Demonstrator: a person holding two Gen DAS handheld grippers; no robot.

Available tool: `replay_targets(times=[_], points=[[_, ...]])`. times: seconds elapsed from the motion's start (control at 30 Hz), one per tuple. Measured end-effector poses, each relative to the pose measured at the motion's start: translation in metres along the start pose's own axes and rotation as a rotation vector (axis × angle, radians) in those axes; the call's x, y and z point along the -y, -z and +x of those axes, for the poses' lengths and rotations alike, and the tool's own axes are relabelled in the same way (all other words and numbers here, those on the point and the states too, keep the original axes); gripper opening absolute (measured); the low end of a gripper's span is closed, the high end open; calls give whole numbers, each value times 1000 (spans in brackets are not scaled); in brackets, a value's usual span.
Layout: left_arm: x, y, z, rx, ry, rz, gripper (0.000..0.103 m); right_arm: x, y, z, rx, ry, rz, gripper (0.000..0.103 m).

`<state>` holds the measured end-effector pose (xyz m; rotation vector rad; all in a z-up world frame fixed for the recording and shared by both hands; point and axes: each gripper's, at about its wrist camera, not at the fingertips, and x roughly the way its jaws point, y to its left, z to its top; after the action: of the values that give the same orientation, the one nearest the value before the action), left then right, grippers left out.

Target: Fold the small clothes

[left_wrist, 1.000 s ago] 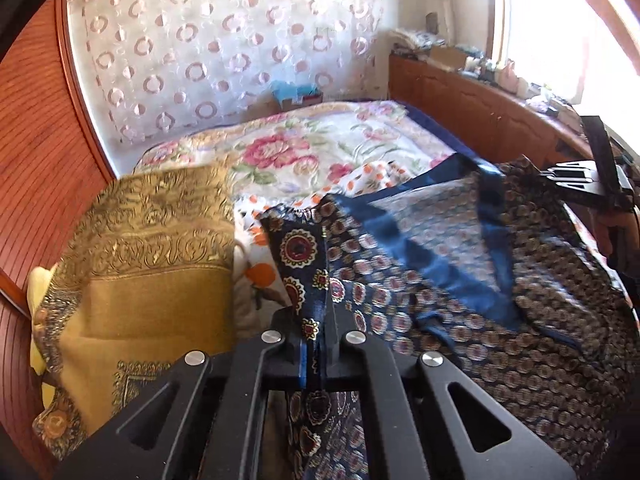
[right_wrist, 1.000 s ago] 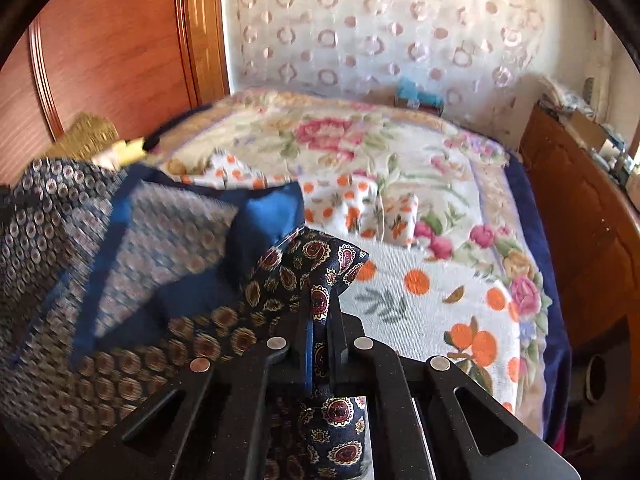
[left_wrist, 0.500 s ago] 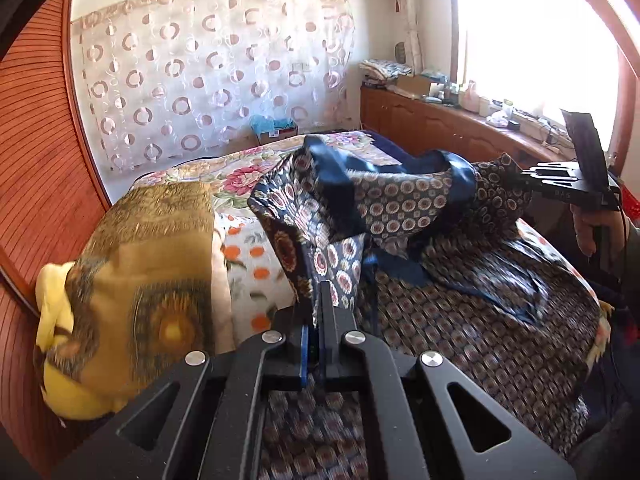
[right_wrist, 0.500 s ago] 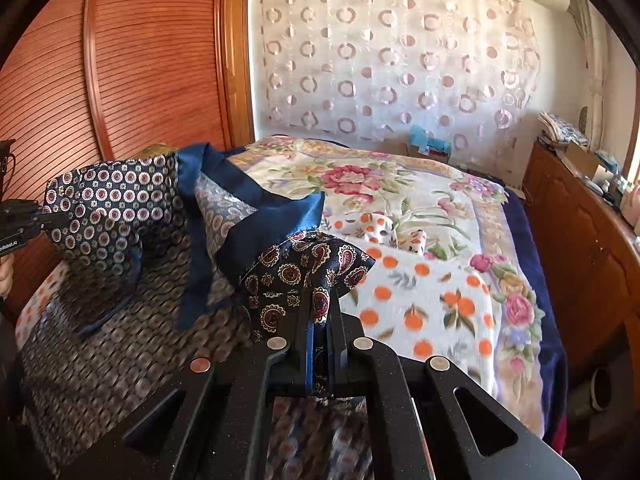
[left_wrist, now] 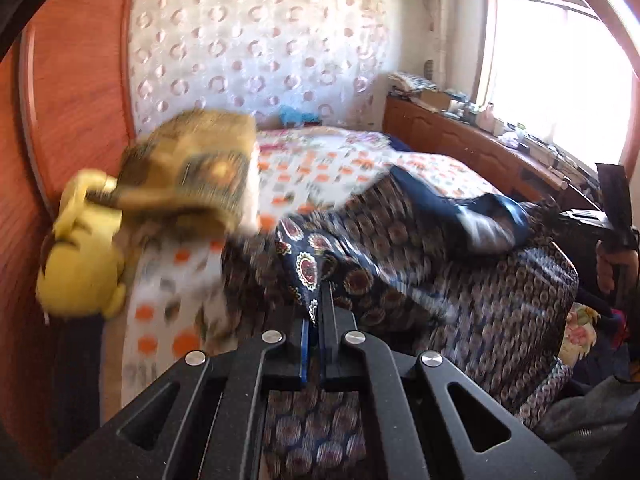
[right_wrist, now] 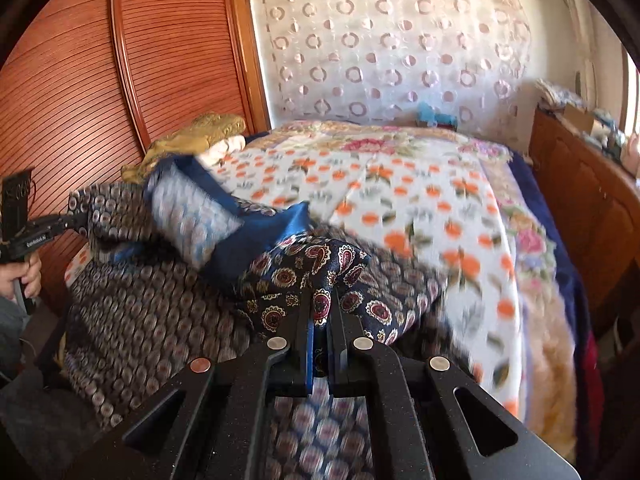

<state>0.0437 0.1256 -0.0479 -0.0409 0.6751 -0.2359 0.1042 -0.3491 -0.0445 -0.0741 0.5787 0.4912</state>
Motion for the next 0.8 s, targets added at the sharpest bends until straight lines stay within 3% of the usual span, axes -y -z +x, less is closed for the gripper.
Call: replay_targets(times=[0.17, 0.3, 0.63, 0.8], points=[[-14, 28, -6, -21, -13, -70, 4, 8, 19, -18, -26, 13, 34, 4], [-24, 35, -21, 10, -10, -114, 4, 7, 17, -36, -15, 15, 36, 4], [-27, 33, -49, 68, -46, -117, 4, -25, 21, -58, -13, 22, -17, 4], [-28, 42, -45, 31, -57, -105, 4, -22, 33, -60, -45, 22, -22, 4]])
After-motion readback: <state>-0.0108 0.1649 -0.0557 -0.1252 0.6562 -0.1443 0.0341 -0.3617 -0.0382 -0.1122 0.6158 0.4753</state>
